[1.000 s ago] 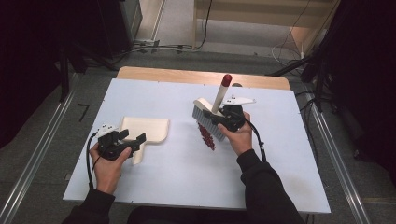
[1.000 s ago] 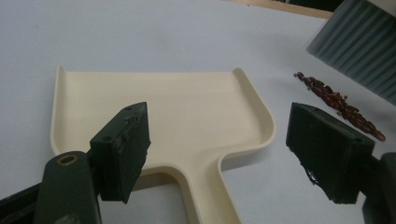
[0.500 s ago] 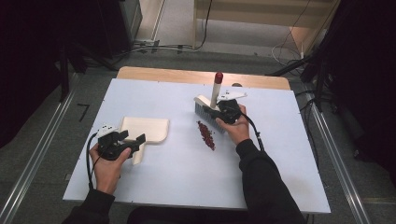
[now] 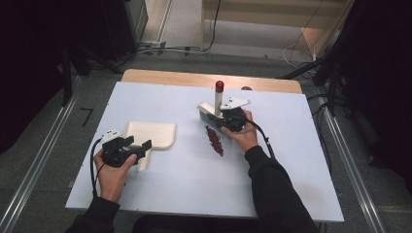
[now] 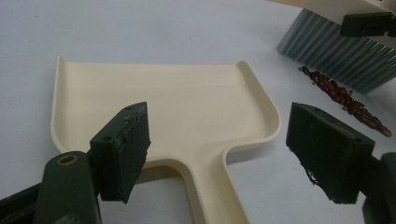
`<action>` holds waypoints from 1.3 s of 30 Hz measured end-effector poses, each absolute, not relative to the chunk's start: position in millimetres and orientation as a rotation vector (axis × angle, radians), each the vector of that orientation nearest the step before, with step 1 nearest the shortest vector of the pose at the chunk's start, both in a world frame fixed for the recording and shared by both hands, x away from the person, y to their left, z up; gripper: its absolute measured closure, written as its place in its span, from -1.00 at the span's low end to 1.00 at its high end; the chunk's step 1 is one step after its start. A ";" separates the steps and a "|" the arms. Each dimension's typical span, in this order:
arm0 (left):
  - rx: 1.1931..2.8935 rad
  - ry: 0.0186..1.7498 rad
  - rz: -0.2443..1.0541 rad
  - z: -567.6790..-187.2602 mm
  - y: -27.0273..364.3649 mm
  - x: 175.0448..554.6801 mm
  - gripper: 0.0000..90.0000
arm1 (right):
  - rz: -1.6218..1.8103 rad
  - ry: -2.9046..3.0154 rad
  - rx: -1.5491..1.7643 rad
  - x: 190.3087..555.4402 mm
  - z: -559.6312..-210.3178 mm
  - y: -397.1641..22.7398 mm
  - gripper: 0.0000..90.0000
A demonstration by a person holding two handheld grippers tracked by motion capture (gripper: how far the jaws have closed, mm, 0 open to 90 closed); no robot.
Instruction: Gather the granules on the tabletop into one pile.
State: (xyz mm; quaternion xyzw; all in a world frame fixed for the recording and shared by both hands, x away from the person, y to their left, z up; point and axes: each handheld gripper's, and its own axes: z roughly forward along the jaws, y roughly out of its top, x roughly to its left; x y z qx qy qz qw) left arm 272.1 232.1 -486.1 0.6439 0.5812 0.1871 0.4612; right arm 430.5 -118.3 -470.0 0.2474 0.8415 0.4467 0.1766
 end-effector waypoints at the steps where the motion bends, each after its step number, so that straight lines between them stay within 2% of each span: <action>1: 1.584 1.430 0.460 -486.3 232.2 272.2 -0.50 | 1.265 2.389 0.686 429.1 -470.4 -117.3 0.43; 39: 1.597 1.432 0.458 -488.2 230.2 272.8 -0.50 | 1.284 2.503 0.375 390.8 -473.4 -128.6 0.43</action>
